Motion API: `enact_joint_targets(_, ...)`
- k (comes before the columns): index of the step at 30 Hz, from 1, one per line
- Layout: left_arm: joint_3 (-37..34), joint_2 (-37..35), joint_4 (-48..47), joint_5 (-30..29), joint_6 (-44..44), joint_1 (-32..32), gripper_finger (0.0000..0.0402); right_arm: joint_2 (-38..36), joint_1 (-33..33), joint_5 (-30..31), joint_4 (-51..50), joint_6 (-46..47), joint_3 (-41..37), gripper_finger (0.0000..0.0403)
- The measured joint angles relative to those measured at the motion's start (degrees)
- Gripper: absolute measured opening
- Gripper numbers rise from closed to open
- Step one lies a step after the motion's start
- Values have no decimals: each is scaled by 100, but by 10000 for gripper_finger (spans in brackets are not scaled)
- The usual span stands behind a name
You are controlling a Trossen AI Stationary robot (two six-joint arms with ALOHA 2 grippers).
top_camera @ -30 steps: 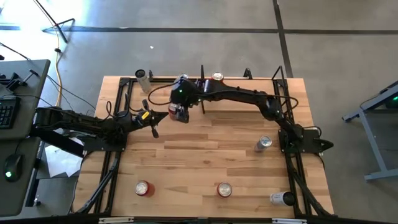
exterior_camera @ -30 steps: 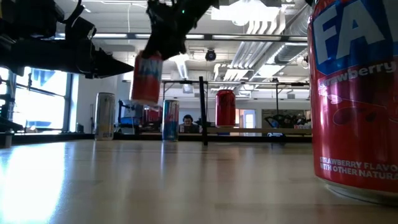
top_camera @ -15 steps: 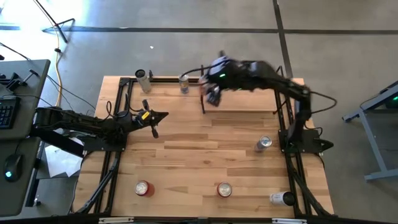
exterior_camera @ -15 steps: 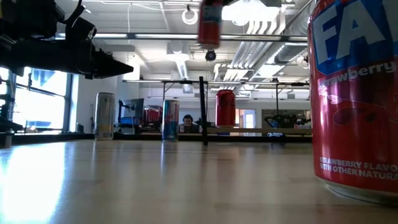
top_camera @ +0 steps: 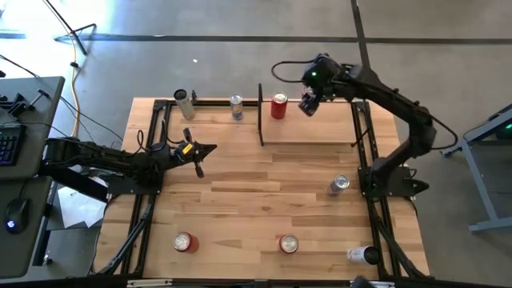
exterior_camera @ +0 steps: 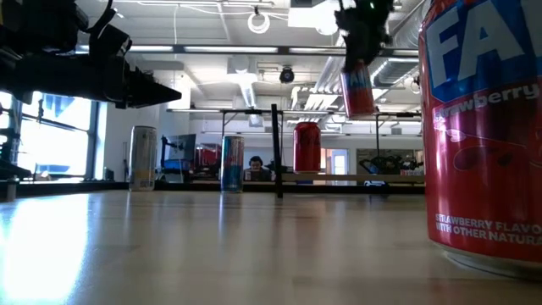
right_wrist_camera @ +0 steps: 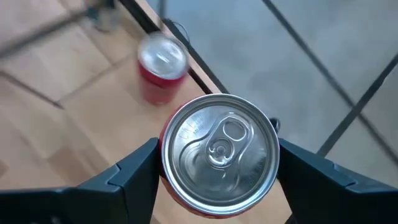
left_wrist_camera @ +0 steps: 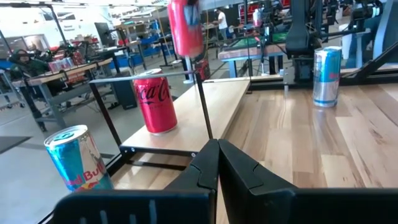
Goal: Place canned beverage on shelf
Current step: Put the top red soda can on the shelf
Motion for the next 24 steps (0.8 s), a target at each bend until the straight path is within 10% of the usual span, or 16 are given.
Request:
enact_joint_targets(9,0,0,25,0,0,4,0,-419,-1680,-1162,1899,-457,-2234,266)
enact_joint_targets(24,0,0,44,-2,2,4,0,-412,-2622,-1792,2832,-706,-3241,266)
